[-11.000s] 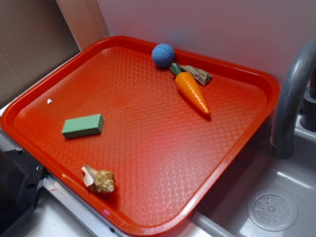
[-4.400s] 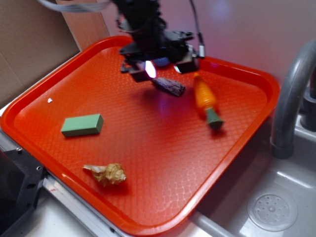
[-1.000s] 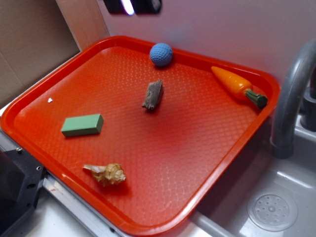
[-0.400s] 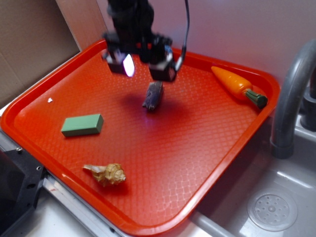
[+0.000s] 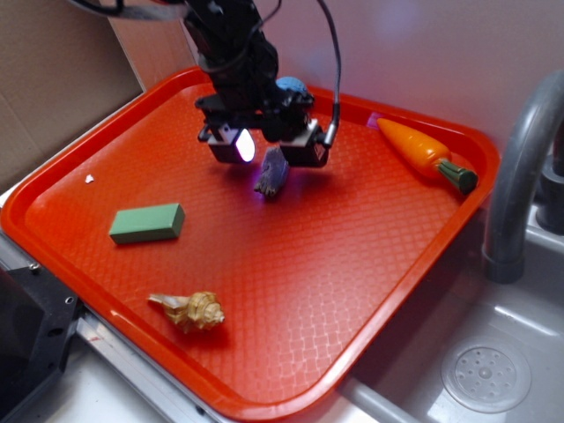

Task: Grab the wood chip.

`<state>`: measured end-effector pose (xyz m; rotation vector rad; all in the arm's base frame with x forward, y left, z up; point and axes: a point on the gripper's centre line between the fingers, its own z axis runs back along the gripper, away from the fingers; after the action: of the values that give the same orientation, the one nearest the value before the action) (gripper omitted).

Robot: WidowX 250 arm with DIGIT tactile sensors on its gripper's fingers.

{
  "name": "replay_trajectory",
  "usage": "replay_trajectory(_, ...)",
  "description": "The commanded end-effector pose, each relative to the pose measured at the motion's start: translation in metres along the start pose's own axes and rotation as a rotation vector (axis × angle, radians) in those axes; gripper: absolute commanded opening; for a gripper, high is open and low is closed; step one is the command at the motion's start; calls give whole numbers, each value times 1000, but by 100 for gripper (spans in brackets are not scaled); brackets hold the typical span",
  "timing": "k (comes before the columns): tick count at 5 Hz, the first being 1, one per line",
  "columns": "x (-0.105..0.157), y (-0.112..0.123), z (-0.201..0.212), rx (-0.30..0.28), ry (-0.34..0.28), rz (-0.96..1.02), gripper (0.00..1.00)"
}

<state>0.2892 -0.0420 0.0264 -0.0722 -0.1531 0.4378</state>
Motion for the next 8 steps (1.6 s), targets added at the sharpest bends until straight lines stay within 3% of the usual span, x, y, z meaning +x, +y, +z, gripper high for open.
replay_trajectory(1,-2,-10,-3,18,5,-38,100)
replay_trajectory(2,-6,-10,-8,38,25,-29,0)
replay_trajectory(6,-5,-11,2,46,0,-77,0)
replay_trajectory(7,8,-16,50,22,-79,-130,0)
replay_trajectory(8,18,-11,100,-85,-207,-181,0)
